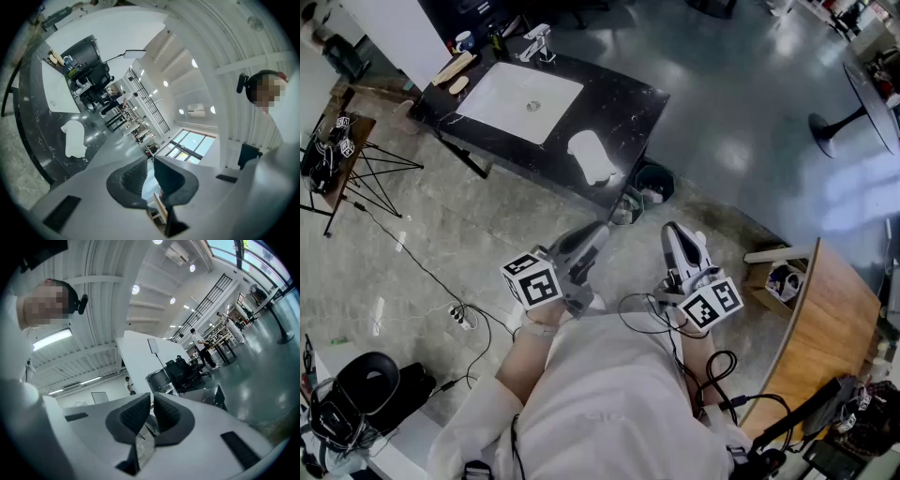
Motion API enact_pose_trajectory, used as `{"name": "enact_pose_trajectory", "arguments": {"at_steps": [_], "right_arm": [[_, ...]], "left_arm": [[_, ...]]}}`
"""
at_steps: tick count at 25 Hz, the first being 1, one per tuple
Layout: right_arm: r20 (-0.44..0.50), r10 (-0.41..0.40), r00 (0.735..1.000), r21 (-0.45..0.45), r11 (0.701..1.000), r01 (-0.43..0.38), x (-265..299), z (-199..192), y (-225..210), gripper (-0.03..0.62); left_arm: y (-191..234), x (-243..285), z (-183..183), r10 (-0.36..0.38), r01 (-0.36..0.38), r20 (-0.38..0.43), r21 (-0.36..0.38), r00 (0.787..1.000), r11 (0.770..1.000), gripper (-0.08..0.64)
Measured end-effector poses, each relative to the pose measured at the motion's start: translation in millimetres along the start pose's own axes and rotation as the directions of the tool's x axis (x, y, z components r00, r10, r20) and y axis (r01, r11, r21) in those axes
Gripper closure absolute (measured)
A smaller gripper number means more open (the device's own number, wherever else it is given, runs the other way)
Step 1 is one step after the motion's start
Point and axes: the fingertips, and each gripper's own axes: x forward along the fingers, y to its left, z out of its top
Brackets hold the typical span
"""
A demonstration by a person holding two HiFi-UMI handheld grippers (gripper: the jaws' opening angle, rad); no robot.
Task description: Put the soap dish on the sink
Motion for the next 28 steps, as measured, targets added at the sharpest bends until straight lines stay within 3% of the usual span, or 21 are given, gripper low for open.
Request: {"name": "enact_pose_trajectory", "arguments": {"at_steps": [9, 15, 22, 28], "right_arm": [[-0.047, 0.073, 0.996, 0.016, 0.997, -0.073, 55.7, -20.3, -0.2, 0.569], [-0.125, 0.168, 0.978, 0.044, 0.986, -0.164, 113.2, -33.7, -24.7, 0.568], [-0.240, 0.297, 0.924, 0.109, 0.954, -0.279, 187.9, -32.0, -66.4, 0.568], [-0.362, 0.395, 0.844, 0.141, 0.919, -0.369, 245.7, -30.0, -96.3, 0.568]], "left_arm": [[46.8, -18.0, 24.7, 0.072, -0.072, 0.062, -0.012, 0.995, 0.997, 0.534], [92.6, -11.1, 45.8, 0.174, -0.173, 0.133, -0.021, 0.976, 0.985, 0.534], [135.7, 18.7, 75.9, 0.321, -0.312, 0.219, -0.077, 0.921, 0.947, 0.517], [160.7, 45.4, 106.2, 0.461, -0.441, 0.287, -0.133, 0.840, 0.887, 0.491]]}}
